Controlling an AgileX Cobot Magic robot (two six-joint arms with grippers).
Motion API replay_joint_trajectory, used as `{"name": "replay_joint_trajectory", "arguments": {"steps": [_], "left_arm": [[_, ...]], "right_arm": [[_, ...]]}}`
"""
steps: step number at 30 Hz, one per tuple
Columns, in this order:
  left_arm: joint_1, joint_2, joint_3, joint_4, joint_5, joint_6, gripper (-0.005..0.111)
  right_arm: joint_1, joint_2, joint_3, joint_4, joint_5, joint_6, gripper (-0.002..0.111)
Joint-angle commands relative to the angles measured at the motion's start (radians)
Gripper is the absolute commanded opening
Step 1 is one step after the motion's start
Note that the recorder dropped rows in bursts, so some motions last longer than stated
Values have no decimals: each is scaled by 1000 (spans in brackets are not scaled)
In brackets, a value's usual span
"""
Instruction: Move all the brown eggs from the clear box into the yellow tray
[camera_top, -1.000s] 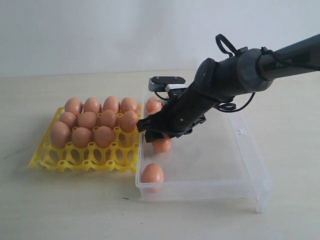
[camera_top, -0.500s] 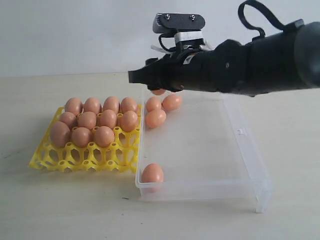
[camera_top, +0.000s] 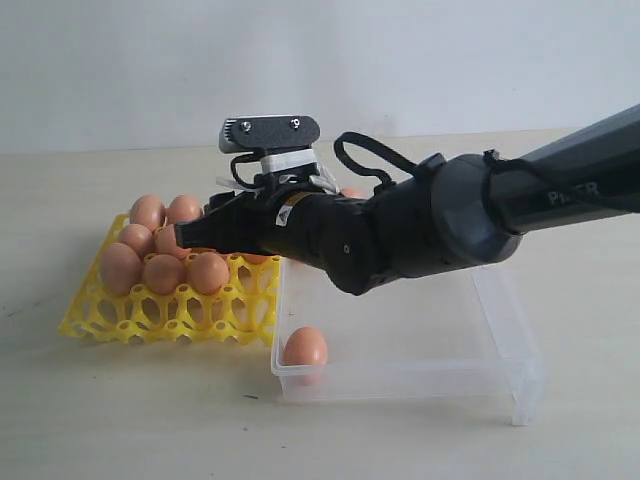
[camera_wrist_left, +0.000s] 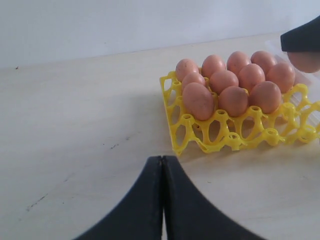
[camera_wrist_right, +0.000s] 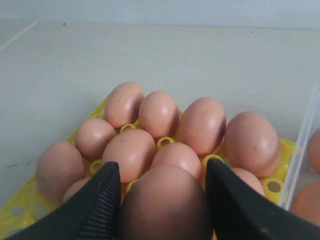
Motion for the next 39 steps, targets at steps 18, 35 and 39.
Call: {"name": "replay_joint_trajectory", "arguments": {"steps": [18, 35, 39], "left_arm": [[-4, -6, -4, 2, -8, 0, 0], [-4, -6, -4, 2, -8, 0, 0], [-4, -6, -4, 2, -8, 0, 0]], "right_arm": [[0, 87, -9, 22, -77, -2, 0], [-2, 139, -57, 23, -66, -12, 0], [-4, 139, -57, 45, -66, -49, 0]]}}
